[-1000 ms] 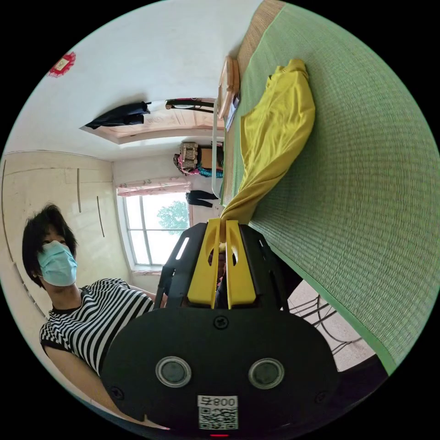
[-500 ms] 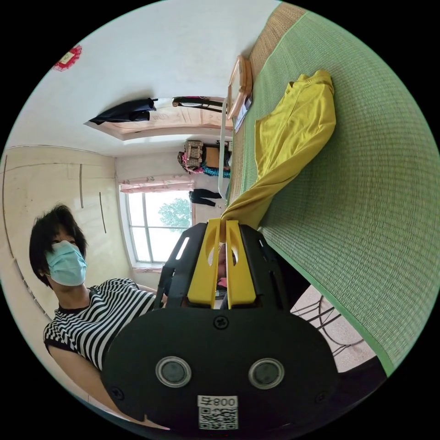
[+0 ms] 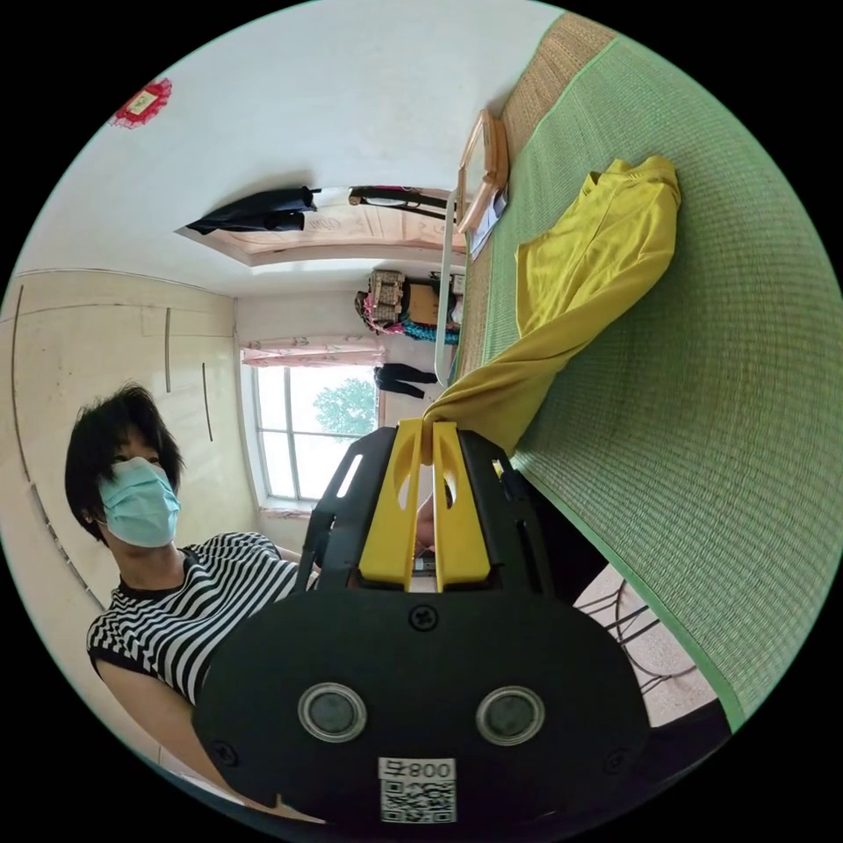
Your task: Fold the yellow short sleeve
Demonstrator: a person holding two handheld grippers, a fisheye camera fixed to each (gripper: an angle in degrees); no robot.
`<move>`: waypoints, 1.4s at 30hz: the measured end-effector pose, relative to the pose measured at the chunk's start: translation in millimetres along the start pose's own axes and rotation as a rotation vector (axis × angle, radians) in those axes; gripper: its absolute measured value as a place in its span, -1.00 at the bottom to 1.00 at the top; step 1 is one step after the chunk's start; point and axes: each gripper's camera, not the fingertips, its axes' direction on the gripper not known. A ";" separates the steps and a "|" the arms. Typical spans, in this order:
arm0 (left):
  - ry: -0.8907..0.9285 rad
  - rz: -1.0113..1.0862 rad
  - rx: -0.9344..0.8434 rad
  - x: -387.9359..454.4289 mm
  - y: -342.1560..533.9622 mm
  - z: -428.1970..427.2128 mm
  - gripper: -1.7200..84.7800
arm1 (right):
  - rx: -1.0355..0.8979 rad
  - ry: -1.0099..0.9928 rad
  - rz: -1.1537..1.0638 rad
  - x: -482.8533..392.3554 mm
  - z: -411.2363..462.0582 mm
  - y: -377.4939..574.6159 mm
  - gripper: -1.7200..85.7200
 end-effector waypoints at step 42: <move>0.019 0.414 -0.199 93.4 300.4 138.8 -0.90 | 0.158 -0.020 -0.053 94.6 -274.7 241.8 -0.92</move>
